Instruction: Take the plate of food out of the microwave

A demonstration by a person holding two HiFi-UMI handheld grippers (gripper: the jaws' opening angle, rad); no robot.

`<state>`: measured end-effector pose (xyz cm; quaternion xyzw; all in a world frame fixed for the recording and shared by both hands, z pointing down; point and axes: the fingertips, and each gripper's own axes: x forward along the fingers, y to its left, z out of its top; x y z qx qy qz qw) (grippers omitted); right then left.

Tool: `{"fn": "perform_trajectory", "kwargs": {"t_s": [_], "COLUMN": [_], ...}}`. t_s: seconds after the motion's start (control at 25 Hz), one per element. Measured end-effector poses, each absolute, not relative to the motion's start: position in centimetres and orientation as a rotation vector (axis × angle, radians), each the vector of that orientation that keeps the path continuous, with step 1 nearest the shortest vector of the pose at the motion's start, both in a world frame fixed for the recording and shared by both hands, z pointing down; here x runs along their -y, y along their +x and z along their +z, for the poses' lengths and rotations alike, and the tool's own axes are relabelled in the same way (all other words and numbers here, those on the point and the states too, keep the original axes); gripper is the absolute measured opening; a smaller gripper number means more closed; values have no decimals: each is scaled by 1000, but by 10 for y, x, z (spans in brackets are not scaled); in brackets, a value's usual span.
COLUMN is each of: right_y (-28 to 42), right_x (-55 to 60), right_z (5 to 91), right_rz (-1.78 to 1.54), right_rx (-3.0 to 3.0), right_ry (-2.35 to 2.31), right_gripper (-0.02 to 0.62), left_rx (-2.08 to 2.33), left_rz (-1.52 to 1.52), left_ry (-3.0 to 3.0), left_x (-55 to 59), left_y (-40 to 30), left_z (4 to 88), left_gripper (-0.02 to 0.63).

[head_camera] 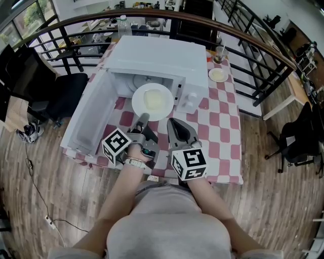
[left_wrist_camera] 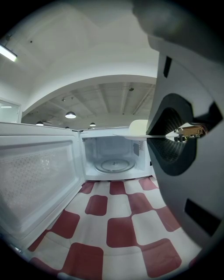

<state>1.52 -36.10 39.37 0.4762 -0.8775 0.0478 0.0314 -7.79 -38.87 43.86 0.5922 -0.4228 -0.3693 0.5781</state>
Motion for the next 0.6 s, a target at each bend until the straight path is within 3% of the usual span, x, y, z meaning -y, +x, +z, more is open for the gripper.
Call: {"fn": "perform_trajectory", "kwargs": {"t_s": [0.6], "right_y": [20], "right_x": [366], "right_z": [395], "right_rz": [168], "right_rx": [2674], "right_ry": [1519], "right_gripper": [25], "left_rx": [977], "left_rz": [-860], "left_ry": [1406], "left_x": [392], "left_y": [-76], "left_z": [433], "left_gripper": [15]}}
